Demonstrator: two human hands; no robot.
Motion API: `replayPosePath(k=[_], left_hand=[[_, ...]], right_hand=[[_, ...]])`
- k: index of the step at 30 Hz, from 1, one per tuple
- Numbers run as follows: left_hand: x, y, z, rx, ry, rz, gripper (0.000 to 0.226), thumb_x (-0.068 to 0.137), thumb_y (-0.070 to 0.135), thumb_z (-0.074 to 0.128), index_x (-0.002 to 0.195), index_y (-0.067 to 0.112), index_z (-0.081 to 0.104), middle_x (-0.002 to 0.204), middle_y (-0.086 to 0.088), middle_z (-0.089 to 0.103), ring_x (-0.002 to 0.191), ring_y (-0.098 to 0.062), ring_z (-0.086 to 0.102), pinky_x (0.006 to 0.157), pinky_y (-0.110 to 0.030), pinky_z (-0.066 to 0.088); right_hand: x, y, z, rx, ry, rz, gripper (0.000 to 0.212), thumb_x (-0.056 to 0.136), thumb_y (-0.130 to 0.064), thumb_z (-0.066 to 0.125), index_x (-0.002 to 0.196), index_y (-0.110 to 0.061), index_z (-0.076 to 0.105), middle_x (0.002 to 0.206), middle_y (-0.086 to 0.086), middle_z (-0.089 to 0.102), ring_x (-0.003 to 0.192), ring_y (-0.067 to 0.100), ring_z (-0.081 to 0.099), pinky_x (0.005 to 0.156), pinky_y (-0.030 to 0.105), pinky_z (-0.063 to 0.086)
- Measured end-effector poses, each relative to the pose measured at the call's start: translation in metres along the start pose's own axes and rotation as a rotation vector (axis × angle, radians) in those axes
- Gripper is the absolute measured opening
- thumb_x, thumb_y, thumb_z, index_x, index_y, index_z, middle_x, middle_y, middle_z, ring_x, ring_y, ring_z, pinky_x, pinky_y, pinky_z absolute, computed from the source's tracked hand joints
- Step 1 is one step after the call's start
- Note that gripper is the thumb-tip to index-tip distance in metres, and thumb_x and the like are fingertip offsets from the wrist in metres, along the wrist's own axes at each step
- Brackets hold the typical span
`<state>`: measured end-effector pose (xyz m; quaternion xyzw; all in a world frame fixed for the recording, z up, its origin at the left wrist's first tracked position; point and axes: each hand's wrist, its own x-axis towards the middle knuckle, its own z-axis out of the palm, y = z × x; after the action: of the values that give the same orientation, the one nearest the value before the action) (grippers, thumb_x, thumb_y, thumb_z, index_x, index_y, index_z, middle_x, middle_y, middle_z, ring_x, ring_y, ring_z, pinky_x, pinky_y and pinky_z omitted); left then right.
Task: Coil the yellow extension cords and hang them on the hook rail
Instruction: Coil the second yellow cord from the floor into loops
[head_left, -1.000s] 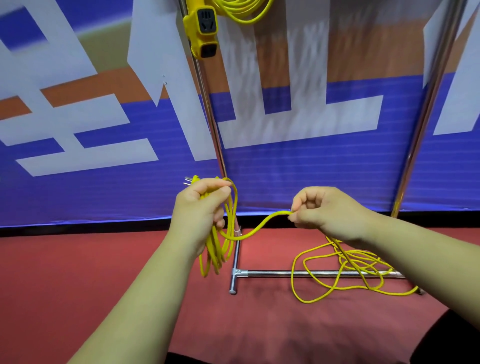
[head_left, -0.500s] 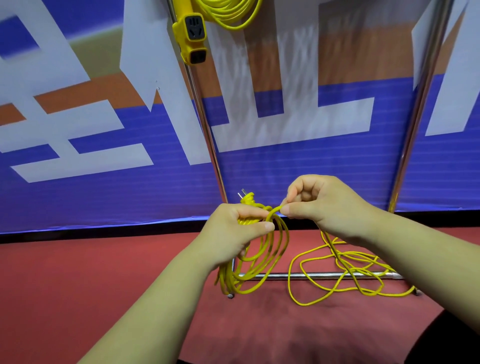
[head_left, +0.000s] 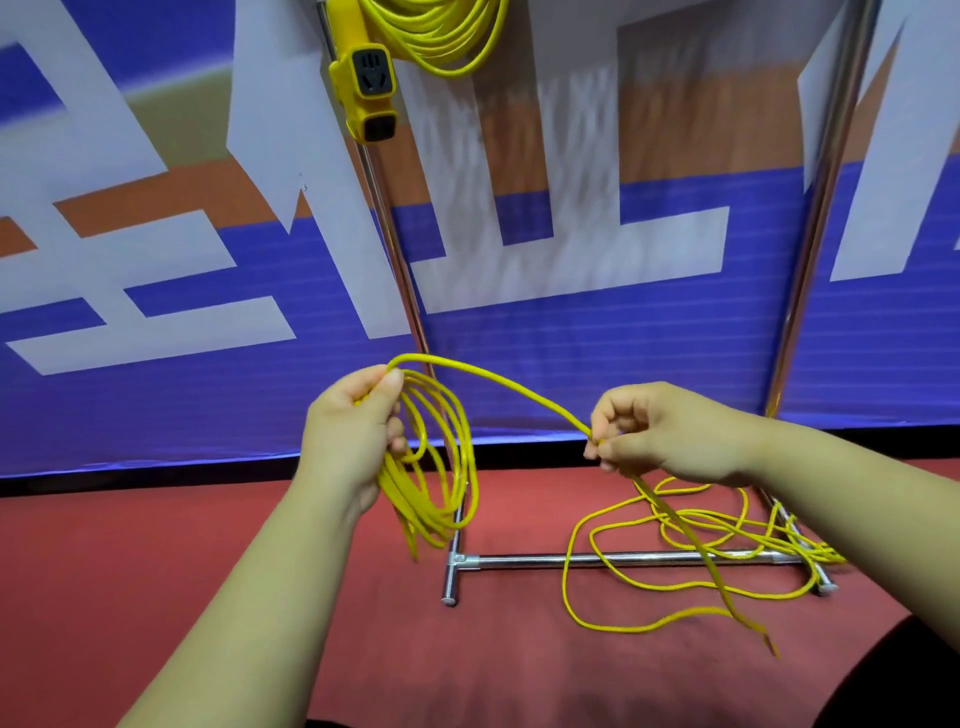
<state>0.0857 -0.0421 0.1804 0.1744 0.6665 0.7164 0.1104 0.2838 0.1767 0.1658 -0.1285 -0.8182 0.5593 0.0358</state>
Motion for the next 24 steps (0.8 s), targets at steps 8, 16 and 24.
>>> replayPosePath(k=[8, 16, 24], left_hand=[[-0.010, -0.016, 0.009, 0.055, -0.041, -0.013, 0.016, 0.095, 0.005, 0.064, 0.108, 0.014, 0.068, 0.069, -0.005, 0.054, 0.045, -0.015, 0.039, 0.044, -0.028, 0.042], [-0.037, -0.011, 0.032, 0.062, -0.288, 0.001, 0.022, 0.091, -0.002, 0.066, 0.110, 0.010, 0.067, 0.068, -0.011, 0.051, 0.045, -0.016, 0.044, 0.048, -0.030, 0.044], [-0.060, -0.005, 0.058, 0.237, -0.408, 0.058, 0.046, 0.075, 0.005, 0.085, 0.114, 0.022, 0.068, 0.072, -0.001, 0.062, 0.058, -0.020, 0.056, 0.060, -0.036, 0.051]], right_hand=[[0.004, -0.014, 0.006, 0.288, 0.215, 0.094, 0.014, 0.082, 0.001, 0.074, 0.086, -0.011, 0.070, 0.079, 0.007, 0.071, 0.075, 0.016, 0.068, 0.076, 0.031, 0.053], [0.009, -0.025, 0.018, 0.475, 0.274, 0.261, 0.006, 0.086, -0.005, 0.072, 0.090, -0.010, 0.073, 0.070, 0.003, 0.071, 0.064, 0.010, 0.069, 0.060, 0.022, 0.059], [0.013, -0.034, 0.017, 0.869, 0.424, 0.285, 0.008, 0.084, 0.000, 0.075, 0.091, -0.004, 0.073, 0.085, 0.007, 0.075, 0.068, 0.012, 0.074, 0.058, 0.019, 0.058]])
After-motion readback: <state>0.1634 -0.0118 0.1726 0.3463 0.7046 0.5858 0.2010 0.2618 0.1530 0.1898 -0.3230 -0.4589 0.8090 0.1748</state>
